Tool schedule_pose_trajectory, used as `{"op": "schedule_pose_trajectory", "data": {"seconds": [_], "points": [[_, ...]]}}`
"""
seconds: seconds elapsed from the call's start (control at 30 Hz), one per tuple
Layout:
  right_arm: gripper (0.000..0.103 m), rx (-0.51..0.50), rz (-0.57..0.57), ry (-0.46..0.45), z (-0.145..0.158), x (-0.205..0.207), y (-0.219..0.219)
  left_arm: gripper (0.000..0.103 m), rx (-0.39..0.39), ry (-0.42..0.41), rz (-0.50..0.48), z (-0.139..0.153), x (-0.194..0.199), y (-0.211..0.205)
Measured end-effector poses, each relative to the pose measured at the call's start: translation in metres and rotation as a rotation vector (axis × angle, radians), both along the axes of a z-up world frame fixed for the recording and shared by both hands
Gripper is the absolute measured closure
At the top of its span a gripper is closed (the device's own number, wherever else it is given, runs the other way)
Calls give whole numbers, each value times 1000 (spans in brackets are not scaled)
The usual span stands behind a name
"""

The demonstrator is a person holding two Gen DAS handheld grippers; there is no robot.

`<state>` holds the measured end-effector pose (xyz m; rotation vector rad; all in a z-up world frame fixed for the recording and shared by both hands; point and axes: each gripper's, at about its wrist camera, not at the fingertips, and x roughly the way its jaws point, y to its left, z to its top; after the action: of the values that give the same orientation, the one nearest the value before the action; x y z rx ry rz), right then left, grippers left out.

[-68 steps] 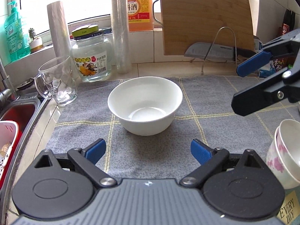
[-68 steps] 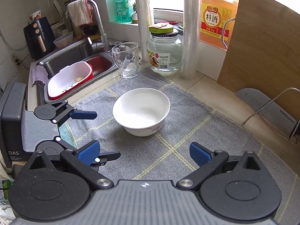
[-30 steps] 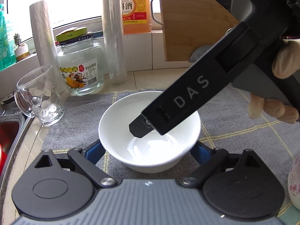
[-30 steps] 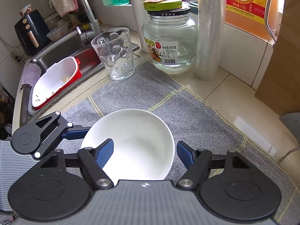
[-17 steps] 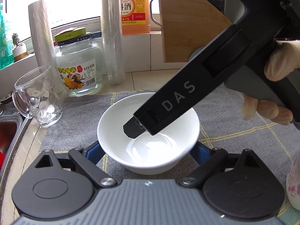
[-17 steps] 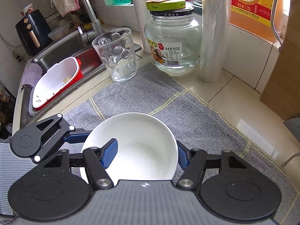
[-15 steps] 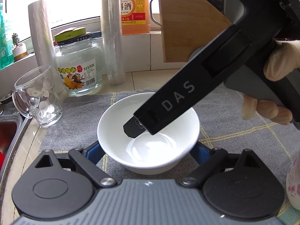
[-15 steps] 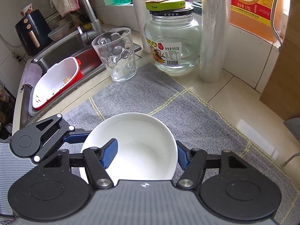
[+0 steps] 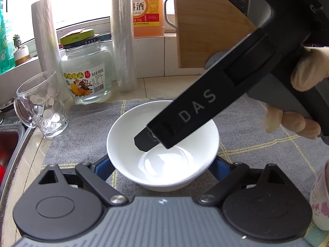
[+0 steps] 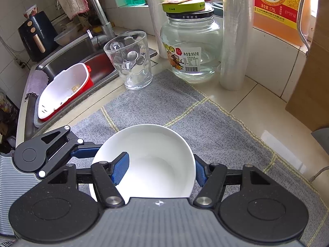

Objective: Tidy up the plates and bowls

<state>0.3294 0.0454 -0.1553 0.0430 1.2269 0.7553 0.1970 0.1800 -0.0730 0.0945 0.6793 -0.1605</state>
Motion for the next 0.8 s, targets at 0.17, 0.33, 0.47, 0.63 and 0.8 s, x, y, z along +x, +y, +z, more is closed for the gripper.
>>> {"op": "schedule_pose_trajectory", "data": {"seconds": [0.17, 0.33, 0.47, 0.63, 0.8], "points": [[33, 15, 2, 0, 9, -7, -3, 9, 14, 1, -7, 8, -10, -4], [32, 30, 5, -5, 25, -19, -9, 9, 18, -3, -26, 24, -24, -10], [32, 52, 0, -9, 40, -31, -17, 9, 16, -5, -41, 38, -39, -15], [31, 67, -2, -25, 60, -52, -28, 9, 24, -13, -64, 51, -59, -26], [30, 78, -19, -37, 77, -76, -41, 9, 19, -6, -90, 60, -77, -40]]}}
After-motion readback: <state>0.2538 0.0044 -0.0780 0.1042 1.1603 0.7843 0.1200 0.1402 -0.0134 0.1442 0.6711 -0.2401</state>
